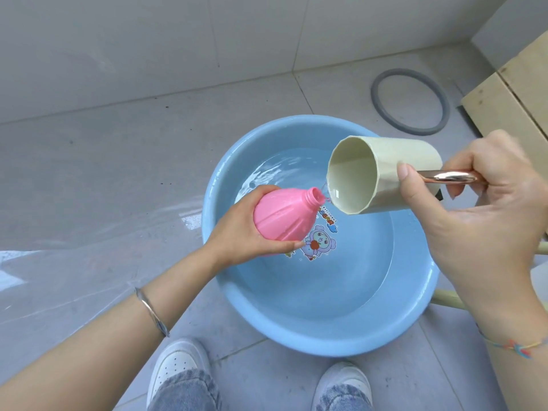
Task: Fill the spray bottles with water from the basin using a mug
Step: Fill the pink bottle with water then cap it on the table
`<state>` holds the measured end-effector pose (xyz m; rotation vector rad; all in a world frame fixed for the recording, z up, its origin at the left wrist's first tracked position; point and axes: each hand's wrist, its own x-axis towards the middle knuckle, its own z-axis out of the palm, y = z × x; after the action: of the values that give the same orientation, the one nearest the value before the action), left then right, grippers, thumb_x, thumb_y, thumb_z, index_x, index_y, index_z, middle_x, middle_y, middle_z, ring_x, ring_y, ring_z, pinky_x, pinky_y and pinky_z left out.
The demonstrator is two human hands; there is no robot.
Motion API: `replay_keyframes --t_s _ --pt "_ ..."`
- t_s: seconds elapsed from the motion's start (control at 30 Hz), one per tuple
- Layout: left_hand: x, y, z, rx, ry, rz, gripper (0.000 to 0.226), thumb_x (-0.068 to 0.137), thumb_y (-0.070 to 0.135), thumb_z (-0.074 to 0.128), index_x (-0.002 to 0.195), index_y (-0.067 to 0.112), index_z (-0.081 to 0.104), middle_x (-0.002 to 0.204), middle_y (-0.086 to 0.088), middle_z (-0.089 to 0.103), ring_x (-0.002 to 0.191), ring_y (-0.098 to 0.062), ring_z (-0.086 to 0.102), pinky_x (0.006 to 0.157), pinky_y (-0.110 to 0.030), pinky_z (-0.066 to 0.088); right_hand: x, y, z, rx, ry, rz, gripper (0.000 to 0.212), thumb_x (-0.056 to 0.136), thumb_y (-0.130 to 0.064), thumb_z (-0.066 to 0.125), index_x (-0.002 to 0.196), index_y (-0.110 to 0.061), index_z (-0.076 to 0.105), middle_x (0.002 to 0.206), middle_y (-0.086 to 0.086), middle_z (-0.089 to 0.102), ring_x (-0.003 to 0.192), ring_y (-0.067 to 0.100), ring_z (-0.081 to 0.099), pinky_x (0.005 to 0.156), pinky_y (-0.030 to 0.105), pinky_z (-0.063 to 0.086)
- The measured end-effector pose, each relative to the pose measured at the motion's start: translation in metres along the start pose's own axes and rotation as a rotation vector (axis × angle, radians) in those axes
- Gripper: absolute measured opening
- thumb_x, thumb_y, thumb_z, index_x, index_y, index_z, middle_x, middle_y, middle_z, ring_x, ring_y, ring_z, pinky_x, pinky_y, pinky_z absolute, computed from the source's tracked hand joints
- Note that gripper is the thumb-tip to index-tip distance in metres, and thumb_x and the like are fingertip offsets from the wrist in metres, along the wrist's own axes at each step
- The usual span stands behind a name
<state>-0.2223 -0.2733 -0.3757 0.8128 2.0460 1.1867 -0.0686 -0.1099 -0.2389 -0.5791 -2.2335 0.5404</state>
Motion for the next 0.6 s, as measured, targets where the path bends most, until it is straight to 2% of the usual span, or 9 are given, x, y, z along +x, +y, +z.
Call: replay_keyframes --t_s 0.13,0.3,0.43,0.5,0.6 --pt "-0.0001 0.0001 -0.0001 -0.002 0.0 0.003 0.086 0.044 0.065 0.084 0.12 0.046 0.048 0.113 0.026 0.059 0.103 0.003 0.059 0.09 -0.033 0.053 0.0013 -0.002 0.0009 -0.021 -0.003 -0.033 0.037 0.084 -0.018 0.071 0.061 -0.01 0.043 0.067 -0.012 0.034 0.069 0.006 0.034 0.064 0.014 0.029" --pt "-0.0005 0.0004 -0.001 0.001 -0.004 0.007 0.083 0.045 0.064 0.084 0.118 0.048 0.048 0.111 0.029 0.058 0.101 0.004 0.059 0.087 -0.03 0.053 0.0023 -0.0028 0.0022 -0.07 -0.012 -0.073 0.036 0.084 -0.018 0.071 0.06 -0.006 0.046 0.065 0.002 0.034 0.071 0.015 0.036 0.064 0.018 0.029" --pt "-0.0004 0.0005 -0.0008 0.005 -0.001 0.013 0.08 0.049 0.055 0.091 0.115 0.051 0.047 0.111 0.029 0.057 0.101 0.007 0.057 0.086 -0.022 0.05 0.0029 -0.0035 0.0051 -0.089 -0.03 -0.114 0.036 0.083 -0.019 0.071 0.06 -0.003 0.049 0.065 0.004 0.035 0.072 0.016 0.032 0.064 0.027 0.027" --pt "-0.0002 -0.0004 -0.0006 0.011 -0.004 0.014 0.081 0.052 0.051 0.093 0.119 0.047 0.047 0.112 0.028 0.058 0.102 0.006 0.057 0.087 -0.024 0.051 0.0031 -0.0048 0.0065 -0.097 -0.037 -0.149 0.035 0.083 -0.019 0.071 0.06 -0.004 0.049 0.065 0.002 0.034 0.07 0.017 0.025 0.065 0.032 0.027" --pt "0.0 -0.0014 -0.0006 0.01 -0.005 0.003 0.085 0.047 0.061 0.087 0.12 0.048 0.047 0.114 0.027 0.058 0.102 0.004 0.058 0.088 -0.028 0.052 0.0028 -0.0066 0.0091 -0.114 -0.043 -0.216 0.036 0.084 -0.019 0.07 0.059 -0.004 0.049 0.065 0.002 0.034 0.072 0.016 0.028 0.065 0.034 0.028"
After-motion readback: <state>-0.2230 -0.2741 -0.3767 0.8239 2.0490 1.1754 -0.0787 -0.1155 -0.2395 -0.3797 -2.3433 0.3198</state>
